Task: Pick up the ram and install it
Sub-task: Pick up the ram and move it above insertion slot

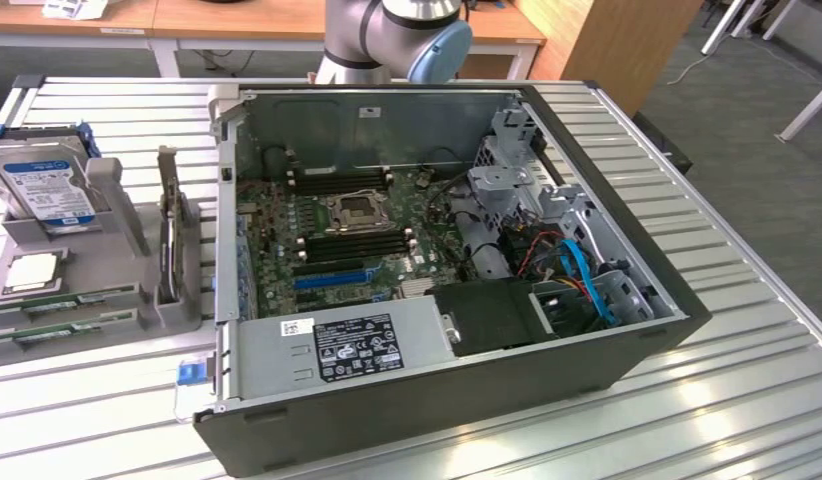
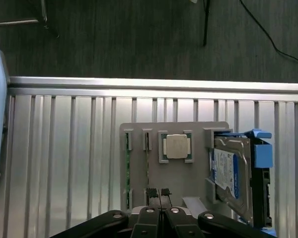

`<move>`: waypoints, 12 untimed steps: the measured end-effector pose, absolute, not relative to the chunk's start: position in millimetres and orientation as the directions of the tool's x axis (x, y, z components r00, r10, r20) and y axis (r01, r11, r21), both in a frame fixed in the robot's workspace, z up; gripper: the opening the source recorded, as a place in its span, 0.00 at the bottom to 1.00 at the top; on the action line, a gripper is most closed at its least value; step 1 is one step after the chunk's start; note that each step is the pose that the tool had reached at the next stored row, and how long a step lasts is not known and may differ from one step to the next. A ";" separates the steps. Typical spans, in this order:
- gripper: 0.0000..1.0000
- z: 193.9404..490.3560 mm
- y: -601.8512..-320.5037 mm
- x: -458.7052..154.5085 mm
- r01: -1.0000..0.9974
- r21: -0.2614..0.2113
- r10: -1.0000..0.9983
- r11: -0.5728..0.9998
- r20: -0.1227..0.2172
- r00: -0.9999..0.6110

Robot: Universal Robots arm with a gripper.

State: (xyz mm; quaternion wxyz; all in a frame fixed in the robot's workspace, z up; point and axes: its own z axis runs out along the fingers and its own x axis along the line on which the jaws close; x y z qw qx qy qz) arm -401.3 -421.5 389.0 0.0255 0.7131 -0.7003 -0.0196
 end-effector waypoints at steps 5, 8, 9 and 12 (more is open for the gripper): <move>0.10 388.9 -421.5 -401.3 -0.994 0.064 -0.996 -0.084 0.008 0.085; 0.10 388.8 -421.5 -401.3 -0.994 0.064 -0.996 -0.084 0.008 0.085; 0.10 388.8 -421.5 -401.3 -0.994 0.064 -0.996 -0.084 0.008 0.085; 0.10 388.9 -421.3 -400.9 -0.994 0.064 -0.996 -0.084 0.008 0.085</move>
